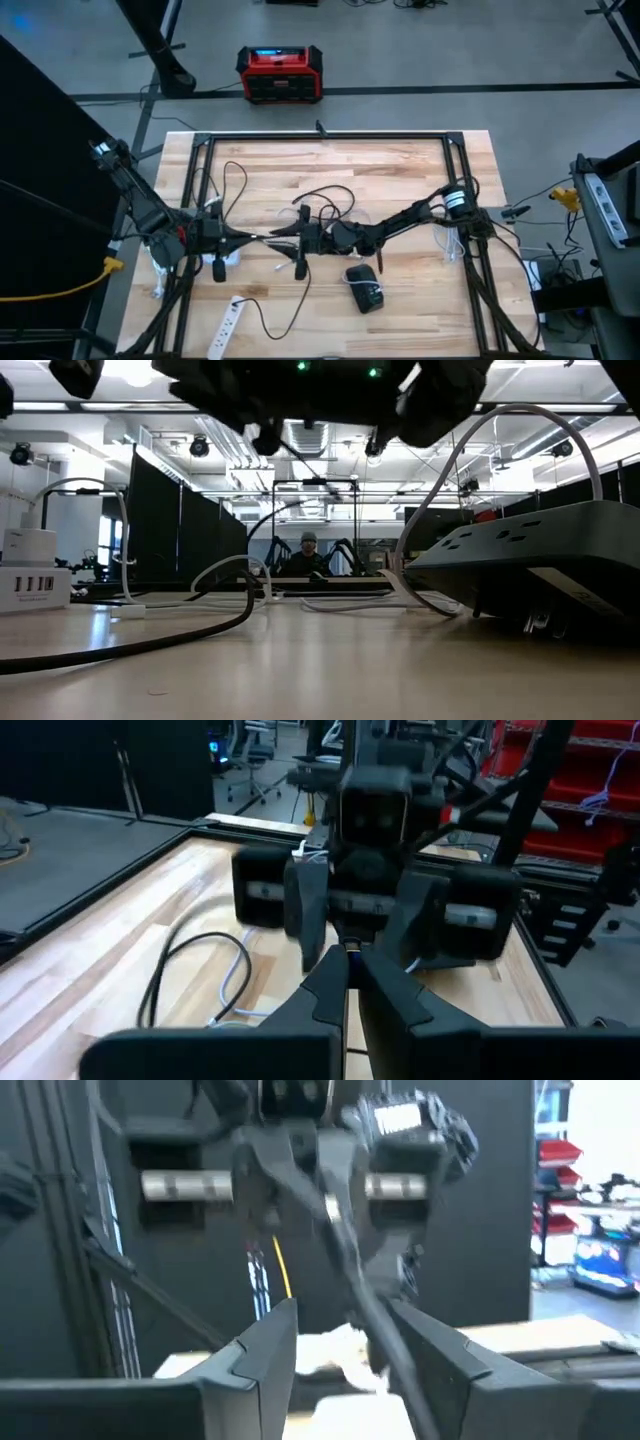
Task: Insert USB
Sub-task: Insert the right black charger cable into the top white outlet extension
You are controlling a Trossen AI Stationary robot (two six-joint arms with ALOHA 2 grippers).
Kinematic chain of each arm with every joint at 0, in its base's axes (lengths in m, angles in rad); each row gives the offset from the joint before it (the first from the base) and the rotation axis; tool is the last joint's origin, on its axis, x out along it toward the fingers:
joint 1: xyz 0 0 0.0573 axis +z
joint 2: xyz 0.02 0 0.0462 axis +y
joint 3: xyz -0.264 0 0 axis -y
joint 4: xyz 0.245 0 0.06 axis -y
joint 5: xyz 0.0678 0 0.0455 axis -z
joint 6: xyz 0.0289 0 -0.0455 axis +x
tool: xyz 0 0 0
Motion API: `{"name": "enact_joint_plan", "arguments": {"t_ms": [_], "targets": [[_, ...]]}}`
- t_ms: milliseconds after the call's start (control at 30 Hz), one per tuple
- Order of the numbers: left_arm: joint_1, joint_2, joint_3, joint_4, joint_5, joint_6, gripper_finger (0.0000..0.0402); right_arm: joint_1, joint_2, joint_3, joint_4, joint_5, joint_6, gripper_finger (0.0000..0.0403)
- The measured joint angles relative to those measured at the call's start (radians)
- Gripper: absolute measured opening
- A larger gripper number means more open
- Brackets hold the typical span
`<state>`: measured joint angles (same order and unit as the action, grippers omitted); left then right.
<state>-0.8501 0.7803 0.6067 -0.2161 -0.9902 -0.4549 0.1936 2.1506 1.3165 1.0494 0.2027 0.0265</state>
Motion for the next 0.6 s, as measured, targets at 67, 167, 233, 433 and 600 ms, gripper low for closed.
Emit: {"name": "enact_joint_plan", "arguments": {"t_ms": [67,167,233,433,600], "targets": [[0.000,0.004,0.000,0.000,-0.006,-0.002,0.0002,0.000,0.019,0.036,0.009,-0.008,0.001,0.0137],[0.000,0.005,0.000,0.001,-0.006,-0.010,0.0002,0.000,0.032,0.069,0.017,-0.024,-0.003,0.0130],[0.000,0.005,0.000,0.001,-0.009,-0.018,0.0002,0.000,0.034,0.070,0.012,-0.024,-0.015,0.0125],[0.000,0.005,0.000,0.000,-0.014,-0.023,0.0002,-0.004,0.034,0.070,0.027,-0.026,-0.001,0.0106],[0.000,0.005,0.000,0.000,-0.014,-0.026,0.0002,-0.006,0.034,0.070,0.040,-0.026,0.000,0.0082]]}}
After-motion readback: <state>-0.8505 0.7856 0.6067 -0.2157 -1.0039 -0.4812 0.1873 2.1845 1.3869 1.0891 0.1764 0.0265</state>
